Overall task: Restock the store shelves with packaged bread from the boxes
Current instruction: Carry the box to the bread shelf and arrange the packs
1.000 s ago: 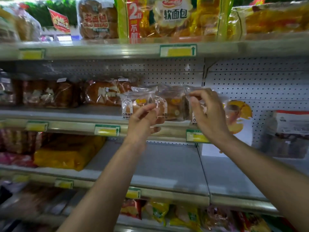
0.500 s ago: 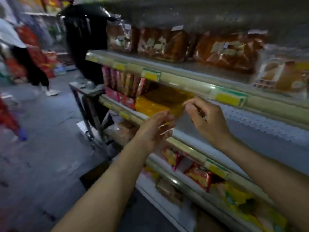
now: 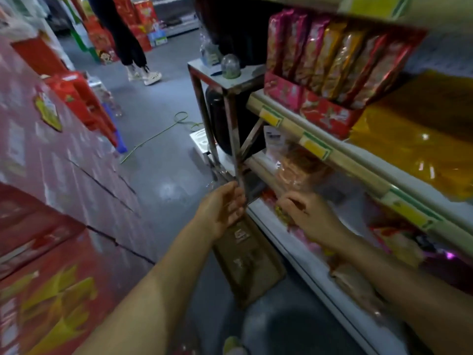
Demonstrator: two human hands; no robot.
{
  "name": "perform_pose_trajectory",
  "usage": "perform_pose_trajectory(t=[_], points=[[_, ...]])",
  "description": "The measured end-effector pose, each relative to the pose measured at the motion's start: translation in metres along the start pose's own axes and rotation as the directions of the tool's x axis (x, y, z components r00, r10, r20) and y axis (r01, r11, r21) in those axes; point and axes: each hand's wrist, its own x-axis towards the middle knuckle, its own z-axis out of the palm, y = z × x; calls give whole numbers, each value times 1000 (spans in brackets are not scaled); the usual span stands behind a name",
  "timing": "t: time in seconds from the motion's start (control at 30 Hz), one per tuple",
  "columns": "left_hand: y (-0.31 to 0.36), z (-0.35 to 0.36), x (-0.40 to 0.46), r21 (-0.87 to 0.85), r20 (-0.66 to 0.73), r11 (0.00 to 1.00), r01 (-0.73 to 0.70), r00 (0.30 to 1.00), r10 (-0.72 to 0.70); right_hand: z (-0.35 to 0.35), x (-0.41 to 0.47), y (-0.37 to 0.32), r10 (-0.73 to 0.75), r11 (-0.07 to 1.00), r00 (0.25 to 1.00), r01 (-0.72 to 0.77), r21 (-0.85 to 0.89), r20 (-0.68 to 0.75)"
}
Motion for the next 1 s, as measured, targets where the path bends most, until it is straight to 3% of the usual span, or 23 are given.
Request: perform_pose_trajectory(t=[0.13, 0.27, 0.37, 0.57, 0.73, 1.0], points=[[-7, -49, 72, 4, -100, 998, 66, 993, -66, 63, 38, 53, 172, 984, 982, -175, 37, 82], [-36, -89, 145, -12, -158, 984, 176, 972, -176, 121, 61, 117, 372, 925, 901, -379, -12, 220], [-66, -109, 195, -17, -166, 969, 246, 955, -245, 157, 77, 169, 451, 884, 835, -466, -29, 315], [-143, -149, 303, -5, -307, 944, 330, 898, -316, 237, 119, 268, 561, 806, 717, -586, -79, 414], [-214, -180, 393, 10, -335, 928, 371, 876, -347, 307, 146, 360, 623, 760, 636, -631, -158, 456], [-339, -225, 516, 264, -331, 873, 409, 889, -316, 415, 203, 479, 622, 779, 633, -562, -279, 461]])
